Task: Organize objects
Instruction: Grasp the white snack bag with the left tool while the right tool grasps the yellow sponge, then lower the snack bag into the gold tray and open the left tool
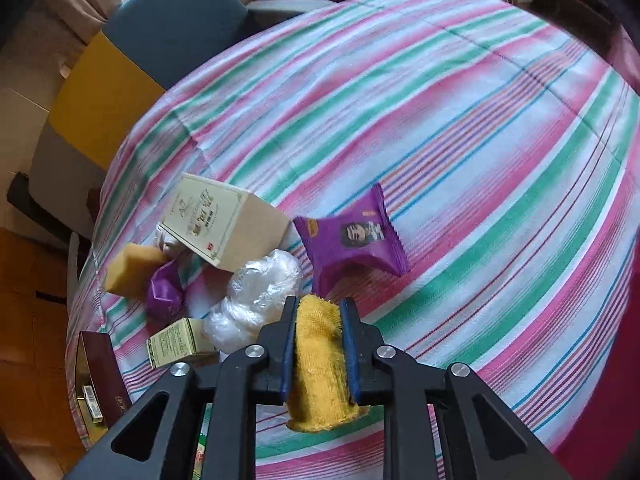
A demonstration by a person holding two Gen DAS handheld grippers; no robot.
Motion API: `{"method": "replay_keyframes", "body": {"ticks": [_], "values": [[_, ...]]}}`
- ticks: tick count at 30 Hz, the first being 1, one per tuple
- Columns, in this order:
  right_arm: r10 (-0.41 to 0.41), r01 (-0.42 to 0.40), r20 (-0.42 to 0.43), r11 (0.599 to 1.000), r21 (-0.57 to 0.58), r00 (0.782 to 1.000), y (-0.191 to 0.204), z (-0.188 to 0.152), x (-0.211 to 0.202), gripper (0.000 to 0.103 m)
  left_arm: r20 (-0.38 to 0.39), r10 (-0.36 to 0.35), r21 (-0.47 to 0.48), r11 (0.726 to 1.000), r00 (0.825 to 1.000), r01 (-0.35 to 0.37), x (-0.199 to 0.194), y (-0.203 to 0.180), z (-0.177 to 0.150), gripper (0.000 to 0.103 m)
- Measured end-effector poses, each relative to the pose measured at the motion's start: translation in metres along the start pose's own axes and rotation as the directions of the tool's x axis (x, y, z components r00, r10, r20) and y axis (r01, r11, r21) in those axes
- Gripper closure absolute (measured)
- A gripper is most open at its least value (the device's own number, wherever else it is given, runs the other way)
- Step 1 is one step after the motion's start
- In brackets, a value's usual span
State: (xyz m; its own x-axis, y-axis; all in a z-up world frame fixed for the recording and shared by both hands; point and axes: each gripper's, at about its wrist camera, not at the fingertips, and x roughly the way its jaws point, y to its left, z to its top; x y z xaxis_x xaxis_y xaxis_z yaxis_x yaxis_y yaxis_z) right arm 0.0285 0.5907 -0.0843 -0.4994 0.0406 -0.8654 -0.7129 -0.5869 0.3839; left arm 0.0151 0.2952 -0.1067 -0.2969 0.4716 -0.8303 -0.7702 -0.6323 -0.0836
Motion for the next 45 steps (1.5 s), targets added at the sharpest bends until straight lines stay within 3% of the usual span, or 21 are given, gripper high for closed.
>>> {"method": "replay_keyframes", "body": {"ticks": [2,9,13,16,19,21,23,25,28,35,38,41,43,45], "values": [[-0.002,0.003,0.025,1.000,-0.024,1.000,0.005,0.000,-0.002,0.083,0.013,-0.023,-0.011,1.000,1.000,0.023,-0.007,0.000,0.000,0.066],[-0.028,0.025,-0.026,0.995,-0.095,0.999,0.016,-0.003,0.012,0.083,0.089,-0.052,-0.012,0.999,0.995,0.053,-0.053,-0.002,-0.002,0.066],[-0.033,0.030,-0.024,0.994,-0.107,0.999,0.016,-0.004,0.011,0.083,0.121,-0.028,-0.046,0.998,0.992,0.034,-0.089,0.016,-0.011,0.066],[-0.037,0.035,-0.018,0.993,-0.112,0.999,0.017,-0.003,0.010,0.083,0.145,0.033,-0.110,0.994,0.989,-0.017,-0.120,0.049,-0.019,0.066],[-0.036,0.034,-0.015,0.993,-0.115,0.999,0.017,-0.004,0.010,0.083,0.159,0.134,-0.221,0.970,0.978,-0.097,-0.151,0.098,-0.031,0.066],[-0.042,0.041,-0.011,0.991,-0.127,0.999,0.020,-0.005,0.010,0.083,0.134,0.233,-0.298,0.936,0.963,-0.185,-0.166,0.135,-0.043,0.066],[-0.047,0.045,-0.008,0.990,-0.135,0.999,0.021,-0.005,0.010,0.083,0.085,0.288,-0.376,0.896,0.954,-0.237,-0.171,0.172,-0.056,0.066],[-0.045,0.044,-0.006,0.990,-0.137,0.999,0.022,-0.005,0.009,0.083,0.007,0.326,-0.440,0.850,0.945,-0.290,-0.169,0.205,-0.073,0.066],[-0.048,0.047,-0.005,0.989,-0.139,0.999,0.022,-0.004,0.009,0.083,-0.069,0.343,-0.477,0.813,0.937,-0.333,-0.161,0.234,-0.090,0.066],[-0.055,0.054,-0.005,0.988,-0.146,0.998,0.023,-0.005,0.010,0.083,-0.140,0.369,-0.500,0.775,0.919,-0.387,-0.143,0.255,-0.109,0.063],[-0.059,0.057,-0.008,0.987,-0.151,0.998,0.023,-0.005,0.011,0.083,-0.153,0.389,-0.476,0.776,0.908,-0.413,-0.138,0.253,-0.109,0.059],[-0.061,0.059,-0.007,0.986,-0.154,0.998,0.023,-0.005,0.011,0.083,-0.167,0.351,-0.483,0.786,0.921,-0.387,-0.135,0.251,-0.113,0.062],[-0.060,0.059,-0.005,0.987,-0.151,0.998,0.022,-0.005,0.011,0.083,-0.171,0.376,-0.466,0.784,0.911,-0.411,-0.135,0.246,-0.114,0.062],[-0.060,0.059,-0.004,0.986,-0.153,0.998,0.021,-0.006,0.011,0.083,-0.169,0.372,-0.487,0.774,0.913,-0.405,-0.136,0.247,-0.118,0.062]]}}
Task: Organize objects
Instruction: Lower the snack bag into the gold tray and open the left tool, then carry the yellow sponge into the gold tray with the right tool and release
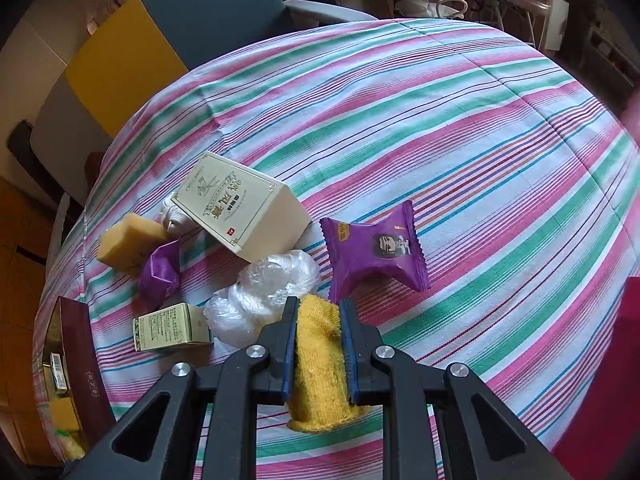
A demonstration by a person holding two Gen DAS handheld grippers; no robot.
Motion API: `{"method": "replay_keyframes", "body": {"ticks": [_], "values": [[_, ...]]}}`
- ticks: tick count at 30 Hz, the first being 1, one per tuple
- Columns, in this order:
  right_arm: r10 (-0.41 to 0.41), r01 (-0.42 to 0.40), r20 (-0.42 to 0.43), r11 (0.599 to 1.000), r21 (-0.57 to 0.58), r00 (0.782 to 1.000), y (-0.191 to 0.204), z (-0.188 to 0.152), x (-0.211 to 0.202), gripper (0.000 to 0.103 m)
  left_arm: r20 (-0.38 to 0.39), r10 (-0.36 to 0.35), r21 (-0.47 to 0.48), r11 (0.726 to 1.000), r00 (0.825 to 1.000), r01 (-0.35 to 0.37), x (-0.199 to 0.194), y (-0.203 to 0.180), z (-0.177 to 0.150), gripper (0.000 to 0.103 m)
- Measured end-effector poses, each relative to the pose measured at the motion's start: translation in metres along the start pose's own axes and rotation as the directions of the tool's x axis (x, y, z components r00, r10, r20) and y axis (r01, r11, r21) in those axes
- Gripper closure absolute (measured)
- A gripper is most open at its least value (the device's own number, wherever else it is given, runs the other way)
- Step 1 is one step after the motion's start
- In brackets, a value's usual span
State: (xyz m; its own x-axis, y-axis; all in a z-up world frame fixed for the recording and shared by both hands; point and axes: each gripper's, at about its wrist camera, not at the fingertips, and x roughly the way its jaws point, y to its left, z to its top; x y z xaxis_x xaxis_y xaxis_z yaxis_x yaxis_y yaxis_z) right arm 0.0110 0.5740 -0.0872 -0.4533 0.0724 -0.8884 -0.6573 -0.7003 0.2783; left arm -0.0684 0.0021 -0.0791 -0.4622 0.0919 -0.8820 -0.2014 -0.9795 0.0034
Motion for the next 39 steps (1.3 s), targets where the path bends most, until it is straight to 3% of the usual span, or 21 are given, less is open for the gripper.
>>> {"method": "replay_keyframes", "body": {"ticks": [3,5,8,13,15,16,19,25,32,39], "values": [[0.001,-0.001,0.004,1.000,0.001,1.000,-0.001,0.000,0.000,0.083,0.018,0.005,0.003,1.000,1.000,-0.006,-0.002,-0.001,0.001,0.062],[0.000,0.000,0.005,1.000,0.002,1.000,0.000,0.000,-0.001,0.083,0.009,0.003,0.058,0.998,1.000,-0.003,0.001,-0.009,0.004,0.071],[-0.001,0.001,0.008,1.000,-0.003,1.000,0.000,-0.001,-0.001,0.083,-0.021,0.011,0.116,0.993,1.000,-0.008,0.011,-0.020,0.008,0.073],[0.006,-0.007,0.015,1.000,0.007,1.000,-0.001,-0.001,-0.002,0.083,-0.071,-0.001,0.131,0.991,0.998,0.010,0.014,-0.023,0.007,0.073],[0.008,-0.008,0.015,1.000,0.002,1.000,-0.001,-0.001,-0.002,0.083,-0.068,0.043,0.134,0.990,0.997,-0.034,0.009,-0.016,0.003,0.073],[0.009,-0.009,0.016,1.000,0.000,1.000,0.000,-0.001,-0.002,0.083,-0.059,0.063,0.124,0.991,0.996,-0.055,0.005,-0.011,0.002,0.073],[0.011,-0.011,0.013,1.000,-0.005,1.000,0.001,-0.002,-0.001,0.083,-0.012,0.003,0.086,0.996,1.000,-0.002,-0.009,-0.007,0.002,0.073],[0.007,-0.007,0.006,1.000,-0.016,1.000,0.005,-0.004,0.001,0.083,0.080,0.010,0.067,0.998,0.997,-0.016,-0.023,-0.019,0.001,0.071],[-0.013,0.014,0.007,0.998,-0.055,1.000,0.012,-0.007,0.001,0.084,0.230,0.001,0.021,1.000,0.973,-0.006,-0.050,-0.028,0.005,0.066],[0.020,-0.014,0.077,0.997,-0.080,0.997,0.018,-0.006,-0.015,0.088,0.265,-0.014,0.044,0.999,0.964,0.002,-0.066,-0.034,-0.002,0.065]]}}
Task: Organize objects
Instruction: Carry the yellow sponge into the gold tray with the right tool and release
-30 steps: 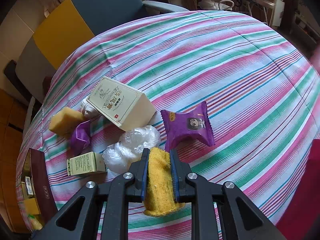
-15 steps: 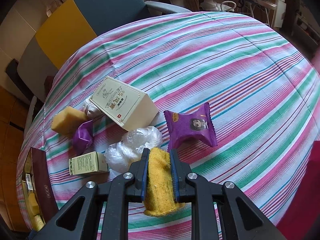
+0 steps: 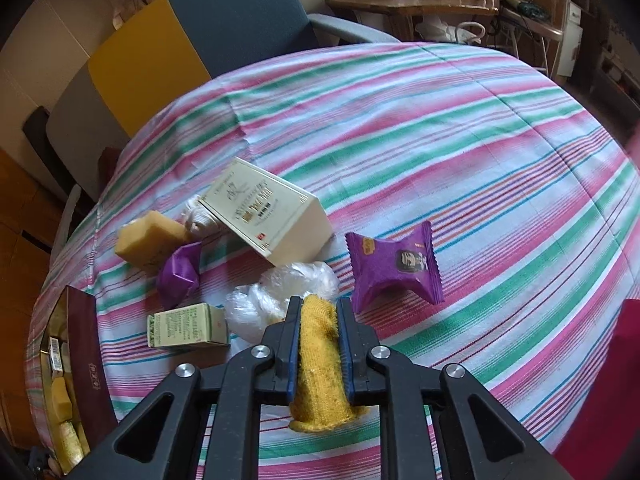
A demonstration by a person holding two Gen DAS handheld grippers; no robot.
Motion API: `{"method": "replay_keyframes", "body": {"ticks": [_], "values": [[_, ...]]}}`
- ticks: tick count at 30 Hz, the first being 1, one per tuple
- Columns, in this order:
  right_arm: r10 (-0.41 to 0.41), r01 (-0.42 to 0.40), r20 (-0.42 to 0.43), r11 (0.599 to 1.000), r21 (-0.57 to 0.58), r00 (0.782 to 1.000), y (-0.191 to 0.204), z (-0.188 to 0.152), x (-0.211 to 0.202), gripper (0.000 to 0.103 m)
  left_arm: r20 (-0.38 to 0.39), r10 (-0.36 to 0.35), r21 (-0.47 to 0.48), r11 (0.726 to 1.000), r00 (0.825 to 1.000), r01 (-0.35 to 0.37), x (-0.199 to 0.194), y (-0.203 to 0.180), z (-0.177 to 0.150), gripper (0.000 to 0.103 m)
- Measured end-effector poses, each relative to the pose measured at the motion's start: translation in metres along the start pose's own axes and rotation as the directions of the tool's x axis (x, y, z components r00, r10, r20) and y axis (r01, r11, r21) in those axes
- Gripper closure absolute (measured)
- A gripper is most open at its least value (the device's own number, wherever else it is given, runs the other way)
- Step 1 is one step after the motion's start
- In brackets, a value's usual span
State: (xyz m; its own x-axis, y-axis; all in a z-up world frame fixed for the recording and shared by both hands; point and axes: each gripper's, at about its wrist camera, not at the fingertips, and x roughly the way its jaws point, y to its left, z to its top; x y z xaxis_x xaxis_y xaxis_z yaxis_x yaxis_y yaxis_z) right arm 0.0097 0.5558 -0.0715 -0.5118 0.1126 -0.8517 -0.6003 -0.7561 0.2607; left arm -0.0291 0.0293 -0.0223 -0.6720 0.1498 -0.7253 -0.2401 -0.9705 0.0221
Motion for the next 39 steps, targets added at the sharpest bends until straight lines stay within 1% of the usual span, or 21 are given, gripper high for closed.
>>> {"method": "replay_keyframes", "body": {"ticks": [6,9,12,16,19,22,25,26,29,30,32,35,37,39], "values": [[0.019,-0.018,0.026,0.999,-0.028,0.999,0.007,-0.001,-0.005,0.089,-0.015,-0.016,-0.006,1.000,1.000,0.016,0.004,0.001,-0.008,0.065],[0.041,-0.040,0.032,0.998,-0.037,0.999,0.011,-0.003,-0.009,0.089,-0.017,-0.020,-0.008,1.000,1.000,0.020,0.005,0.003,-0.010,0.065],[0.085,-0.083,0.043,0.996,-0.039,0.995,0.016,-0.004,-0.020,0.089,-0.002,-0.019,-0.017,1.000,1.000,0.019,0.003,0.006,-0.010,0.065],[0.188,-0.185,0.054,0.981,-0.050,0.981,0.033,-0.013,-0.043,0.089,0.005,-0.016,-0.037,0.999,1.000,0.016,0.003,0.013,-0.009,0.065],[0.273,-0.268,0.051,0.960,-0.083,0.961,0.058,-0.021,-0.058,0.089,0.007,-0.012,-0.048,0.999,1.000,0.012,0.002,0.018,-0.009,0.065],[0.361,-0.354,0.030,0.925,-0.134,0.932,0.095,-0.030,-0.069,0.089,0.009,-0.003,-0.060,0.998,1.000,0.003,0.000,0.027,-0.009,0.065],[0.443,-0.437,-0.012,0.877,-0.199,0.896,0.143,-0.045,-0.077,0.089,0.014,0.021,-0.075,0.997,1.000,-0.020,-0.003,0.039,-0.009,0.065],[0.474,-0.470,-0.038,0.854,-0.221,0.880,0.162,-0.053,-0.077,0.089,0.014,0.031,-0.083,0.996,0.999,-0.029,-0.004,0.044,-0.010,0.065],[0.524,-0.535,-0.121,0.790,-0.299,0.843,0.219,-0.081,-0.075,0.089,0.017,0.071,-0.121,0.990,0.997,-0.068,-0.007,0.065,-0.010,0.065],[0.536,-0.555,-0.151,0.770,-0.314,0.830,0.237,-0.091,-0.072,0.089,0.016,0.086,-0.138,0.987,0.996,-0.083,-0.008,0.073,-0.011,0.065],[0.543,-0.583,-0.215,0.736,-0.344,0.812,0.275,-0.114,-0.060,0.089,0.013,0.108,-0.170,0.980,0.994,-0.104,-0.010,0.087,-0.013,0.065],[0.537,-0.621,-0.313,0.700,-0.353,0.783,0.322,-0.148,-0.036,0.089,0.004,0.127,-0.198,0.972,0.992,-0.124,-0.009,0.103,-0.016,0.065],[0.522,-0.642,-0.382,0.681,-0.352,0.763,0.350,-0.172,-0.017,0.089,-0.002,0.131,-0.210,0.969,0.991,-0.128,-0.008,0.109,-0.018,0.065],[0.493,-0.650,-0.441,0.672,-0.355,0.750,0.369,-0.193,0.000,0.088,-0.005,0.128,-0.218,0.968,0.992,-0.126,-0.006,0.112,-0.021,0.065]]}}
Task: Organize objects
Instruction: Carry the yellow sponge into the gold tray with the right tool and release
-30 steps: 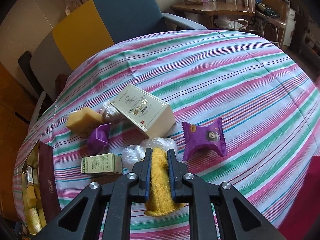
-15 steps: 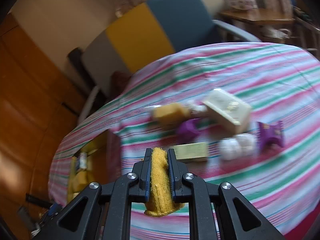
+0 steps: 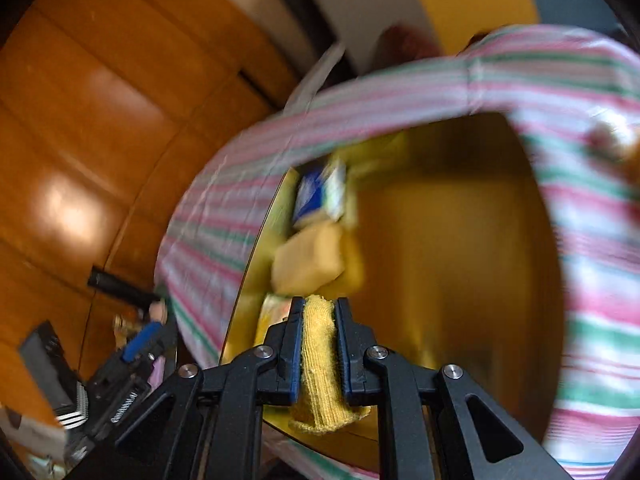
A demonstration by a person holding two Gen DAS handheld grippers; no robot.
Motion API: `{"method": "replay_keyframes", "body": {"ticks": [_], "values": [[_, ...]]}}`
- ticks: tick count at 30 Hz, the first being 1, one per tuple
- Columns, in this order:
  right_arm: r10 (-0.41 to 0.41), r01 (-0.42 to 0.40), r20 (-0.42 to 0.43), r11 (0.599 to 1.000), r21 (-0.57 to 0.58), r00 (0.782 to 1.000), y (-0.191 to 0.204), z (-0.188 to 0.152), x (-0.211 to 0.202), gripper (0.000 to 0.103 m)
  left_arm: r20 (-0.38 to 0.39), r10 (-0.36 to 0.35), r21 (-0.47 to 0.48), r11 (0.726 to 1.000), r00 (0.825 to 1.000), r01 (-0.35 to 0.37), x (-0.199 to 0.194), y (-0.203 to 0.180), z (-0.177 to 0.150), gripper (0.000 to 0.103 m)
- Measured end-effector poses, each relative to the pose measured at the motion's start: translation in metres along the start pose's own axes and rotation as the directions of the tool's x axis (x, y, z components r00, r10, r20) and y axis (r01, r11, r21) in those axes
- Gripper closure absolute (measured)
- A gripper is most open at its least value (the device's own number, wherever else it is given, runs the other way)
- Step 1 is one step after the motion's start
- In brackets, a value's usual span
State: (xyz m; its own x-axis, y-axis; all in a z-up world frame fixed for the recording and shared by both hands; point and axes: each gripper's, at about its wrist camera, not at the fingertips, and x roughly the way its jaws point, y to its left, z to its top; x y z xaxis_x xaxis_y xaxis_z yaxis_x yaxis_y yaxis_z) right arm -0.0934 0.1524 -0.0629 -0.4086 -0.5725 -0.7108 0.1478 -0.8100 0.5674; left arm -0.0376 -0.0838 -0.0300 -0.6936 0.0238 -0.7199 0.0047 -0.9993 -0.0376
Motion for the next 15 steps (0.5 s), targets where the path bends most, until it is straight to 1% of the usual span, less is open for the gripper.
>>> {"method": "replay_keyframes", "body": {"ticks": [3,4,6,7,8,9,11,13,15], "values": [[-0.012,0.011,-0.082,1.000,-0.006,0.997,0.002,-0.010,0.036,0.085,-0.010,-0.006,-0.003,1.000,1.000,0.006,0.003,0.000,-0.002,0.065],[-0.012,0.011,-0.095,1.000,-0.006,0.995,0.003,-0.014,0.044,0.084,-0.014,-0.008,-0.003,1.000,1.000,0.008,0.004,0.000,-0.003,0.065],[-0.008,0.007,-0.091,1.000,-0.011,0.996,0.004,-0.019,0.048,0.082,-0.017,-0.008,-0.003,1.000,1.000,0.008,0.006,0.001,-0.002,0.065],[0.000,-0.001,-0.093,1.000,-0.009,0.996,0.004,-0.020,0.049,0.077,-0.017,-0.008,-0.003,1.000,1.000,0.008,0.006,0.000,-0.002,0.065],[0.007,-0.008,-0.090,1.000,-0.007,0.996,0.005,-0.020,0.048,0.069,-0.017,-0.009,-0.002,1.000,1.000,0.009,0.006,0.000,-0.003,0.065],[0.009,-0.009,-0.081,1.000,-0.011,0.997,0.005,-0.020,0.046,0.065,-0.016,-0.009,-0.001,1.000,1.000,0.009,0.005,-0.001,-0.003,0.065],[0.020,-0.021,-0.062,1.000,-0.016,0.998,0.007,-0.022,0.040,0.049,-0.015,-0.008,0.006,1.000,1.000,0.008,0.005,-0.003,-0.003,0.064],[0.033,-0.034,-0.042,0.999,-0.014,0.999,0.009,-0.022,0.033,0.041,-0.013,-0.010,0.017,1.000,1.000,0.010,0.004,-0.007,-0.003,0.064],[0.033,-0.034,-0.020,0.999,-0.016,0.999,0.009,-0.021,0.024,0.039,-0.010,-0.015,0.033,0.999,1.000,0.015,0.001,-0.013,-0.004,0.064]]}}
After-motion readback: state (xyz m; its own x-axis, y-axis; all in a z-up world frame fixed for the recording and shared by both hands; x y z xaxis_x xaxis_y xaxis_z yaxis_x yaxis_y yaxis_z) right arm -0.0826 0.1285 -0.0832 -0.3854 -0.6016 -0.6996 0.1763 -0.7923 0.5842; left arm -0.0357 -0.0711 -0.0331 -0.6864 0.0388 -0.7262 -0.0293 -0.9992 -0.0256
